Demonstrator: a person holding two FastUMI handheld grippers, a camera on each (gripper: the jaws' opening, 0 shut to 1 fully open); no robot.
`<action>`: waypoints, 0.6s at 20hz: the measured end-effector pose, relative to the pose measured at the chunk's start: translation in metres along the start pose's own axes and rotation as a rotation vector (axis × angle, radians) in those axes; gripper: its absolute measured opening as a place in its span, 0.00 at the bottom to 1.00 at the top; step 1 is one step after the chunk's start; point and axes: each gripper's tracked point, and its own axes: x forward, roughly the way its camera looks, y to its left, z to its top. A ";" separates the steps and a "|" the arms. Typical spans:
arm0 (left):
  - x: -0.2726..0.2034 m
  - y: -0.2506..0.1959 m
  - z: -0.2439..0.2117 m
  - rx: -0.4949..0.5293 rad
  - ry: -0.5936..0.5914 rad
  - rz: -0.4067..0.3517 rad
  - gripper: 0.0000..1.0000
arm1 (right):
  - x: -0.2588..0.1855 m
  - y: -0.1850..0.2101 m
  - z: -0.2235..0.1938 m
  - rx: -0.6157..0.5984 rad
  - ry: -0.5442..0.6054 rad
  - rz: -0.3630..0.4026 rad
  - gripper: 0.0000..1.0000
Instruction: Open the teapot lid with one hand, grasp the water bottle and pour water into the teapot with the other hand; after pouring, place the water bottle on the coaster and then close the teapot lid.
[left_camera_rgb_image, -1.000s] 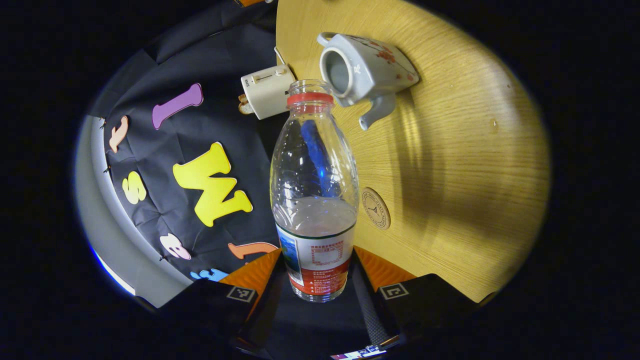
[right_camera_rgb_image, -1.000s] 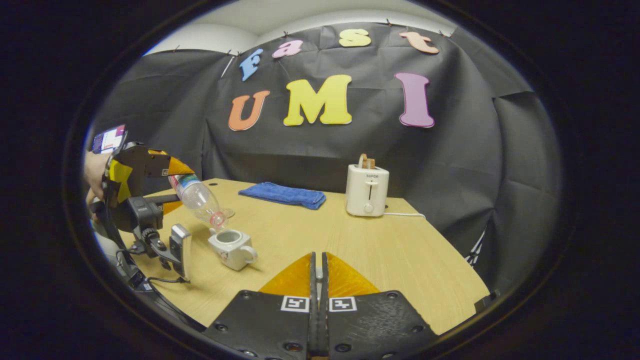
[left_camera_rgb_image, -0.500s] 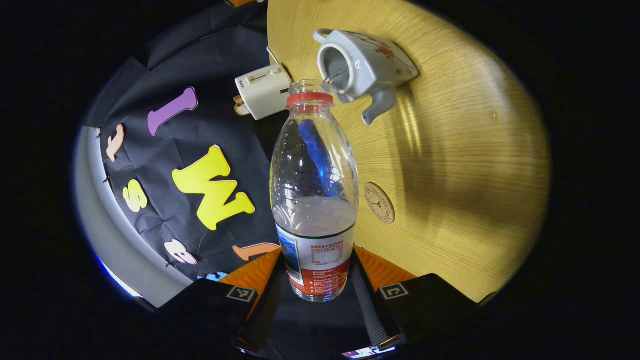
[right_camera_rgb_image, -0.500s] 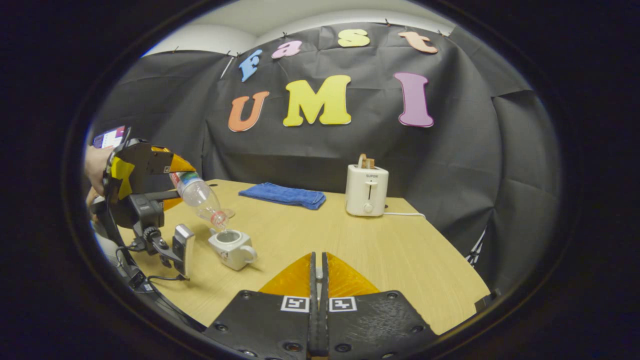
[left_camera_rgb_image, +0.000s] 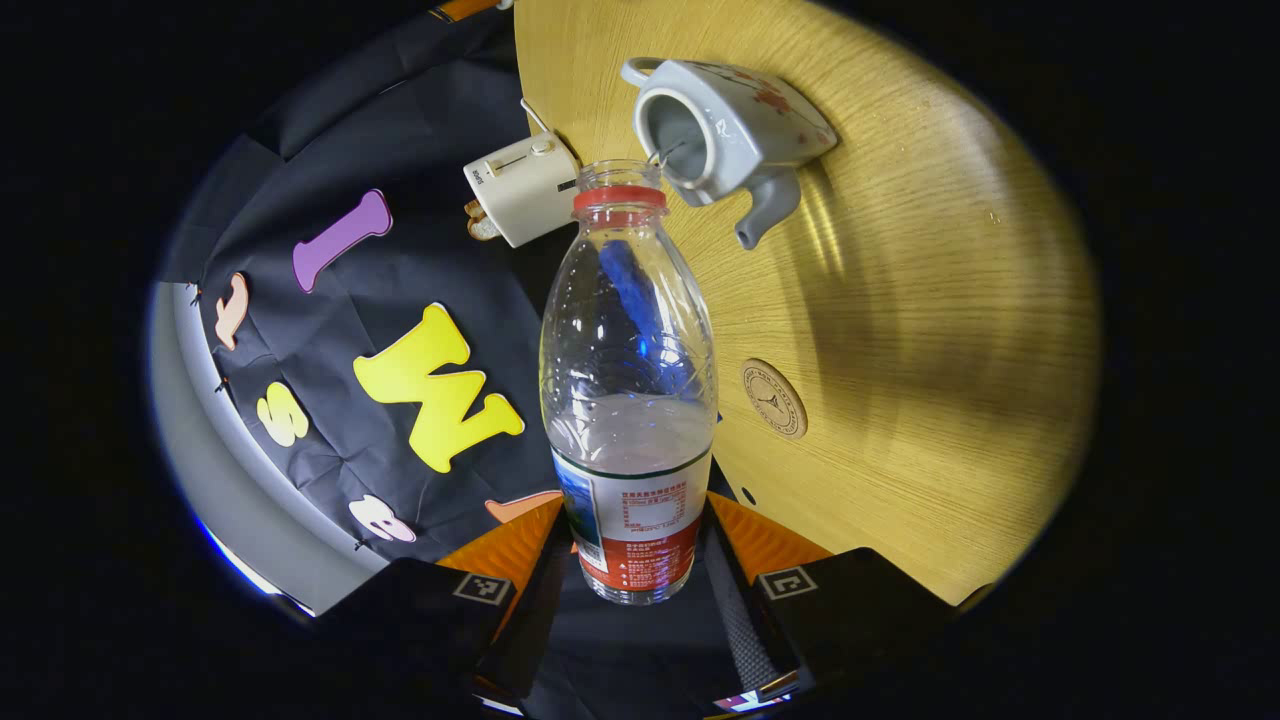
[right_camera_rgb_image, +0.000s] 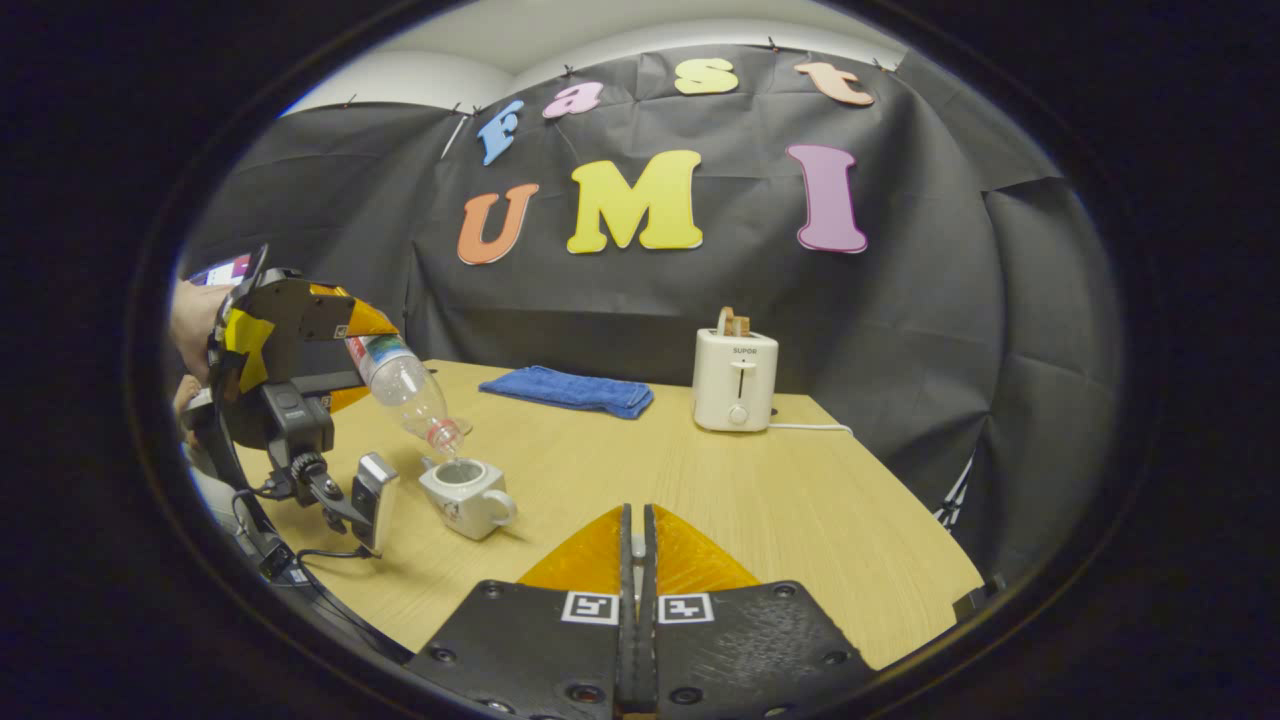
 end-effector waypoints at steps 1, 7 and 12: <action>-0.001 0.001 0.000 0.007 0.004 0.003 0.75 | 0.000 0.000 -0.001 0.002 0.000 0.000 0.00; -0.003 0.010 -0.002 0.060 0.023 0.034 0.75 | -0.003 0.000 -0.001 0.007 -0.005 0.002 0.00; -0.006 0.017 -0.002 0.095 0.045 0.051 0.74 | -0.004 -0.004 -0.002 0.010 -0.007 -0.005 0.00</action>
